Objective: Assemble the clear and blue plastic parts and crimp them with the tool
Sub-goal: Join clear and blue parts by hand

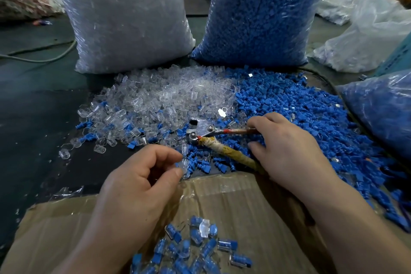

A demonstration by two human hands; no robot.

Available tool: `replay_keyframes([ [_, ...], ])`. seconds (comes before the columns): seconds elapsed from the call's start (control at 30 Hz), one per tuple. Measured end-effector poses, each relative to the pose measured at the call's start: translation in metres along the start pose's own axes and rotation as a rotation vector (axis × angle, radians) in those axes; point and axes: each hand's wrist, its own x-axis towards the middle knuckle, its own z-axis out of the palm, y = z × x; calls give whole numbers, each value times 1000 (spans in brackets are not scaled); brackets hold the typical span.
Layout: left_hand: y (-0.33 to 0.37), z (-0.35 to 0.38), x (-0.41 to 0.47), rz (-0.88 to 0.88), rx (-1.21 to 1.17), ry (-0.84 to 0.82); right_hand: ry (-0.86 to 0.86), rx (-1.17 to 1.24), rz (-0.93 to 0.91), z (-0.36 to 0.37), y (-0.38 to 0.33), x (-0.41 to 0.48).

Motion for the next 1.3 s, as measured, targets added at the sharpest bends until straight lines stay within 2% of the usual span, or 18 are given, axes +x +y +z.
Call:
replay_keyframes([
  [0.13, 2, 0, 0, 0, 36, -17, 30, 60, -18, -5, -2, -6],
  [0.33, 3, -1, -1, -1, 10, -47, -93, -27, -108, -10, -1, -6],
  [0.57, 4, -1, 0, -8, 1, -53, -127, 44, -159, -8, -4, 0],
  [0.73, 2, -2, 2, -17, -35, -22, -5, 126, -117, -3, -6, 0],
  [0.9, 3, -2, 2, -30, -45, -17, 44, 183, -128, 2, -8, 0],
  [1.17, -1, -2, 2, -34, -129, 31, 230, 436, -53, 0, -7, -4],
  [1.3, 3, -2, 2, -48, -182, 15, 255, 563, -52, -3, -16, -9],
])
